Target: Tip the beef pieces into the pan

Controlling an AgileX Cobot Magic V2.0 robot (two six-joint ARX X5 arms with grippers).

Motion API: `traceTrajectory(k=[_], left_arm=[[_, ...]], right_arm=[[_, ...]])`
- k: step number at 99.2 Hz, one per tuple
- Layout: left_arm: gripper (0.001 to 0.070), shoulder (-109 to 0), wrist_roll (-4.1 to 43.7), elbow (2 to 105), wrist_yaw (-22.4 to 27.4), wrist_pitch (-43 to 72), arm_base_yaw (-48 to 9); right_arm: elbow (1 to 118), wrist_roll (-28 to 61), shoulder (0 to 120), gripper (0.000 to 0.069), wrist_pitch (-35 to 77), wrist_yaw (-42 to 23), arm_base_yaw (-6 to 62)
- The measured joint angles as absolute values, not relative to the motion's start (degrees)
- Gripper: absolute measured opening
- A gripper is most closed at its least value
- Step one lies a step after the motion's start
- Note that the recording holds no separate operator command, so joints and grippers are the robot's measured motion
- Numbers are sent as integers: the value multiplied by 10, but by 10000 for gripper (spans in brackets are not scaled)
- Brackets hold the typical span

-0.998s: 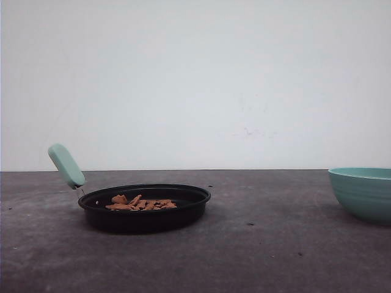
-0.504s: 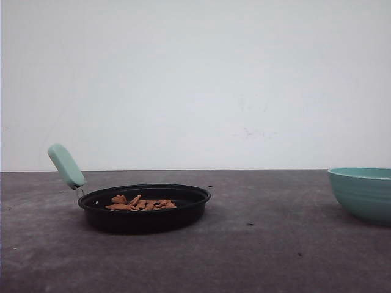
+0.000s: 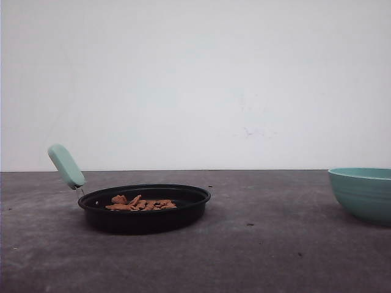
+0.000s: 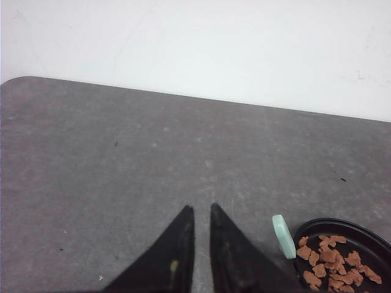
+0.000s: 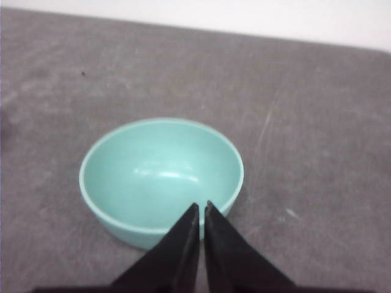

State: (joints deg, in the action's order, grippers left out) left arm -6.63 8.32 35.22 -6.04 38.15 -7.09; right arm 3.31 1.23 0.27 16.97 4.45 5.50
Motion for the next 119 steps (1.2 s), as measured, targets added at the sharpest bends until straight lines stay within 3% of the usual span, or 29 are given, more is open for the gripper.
traceTrajectory(k=[22,119], left_arm=[[20,-66,83,352,-60,381,-71],[20,-66,83,352,-61,381,-71]], right_arm=[[32,12,3,11,169,17,55],[32,12,3,11,169,17,55]])
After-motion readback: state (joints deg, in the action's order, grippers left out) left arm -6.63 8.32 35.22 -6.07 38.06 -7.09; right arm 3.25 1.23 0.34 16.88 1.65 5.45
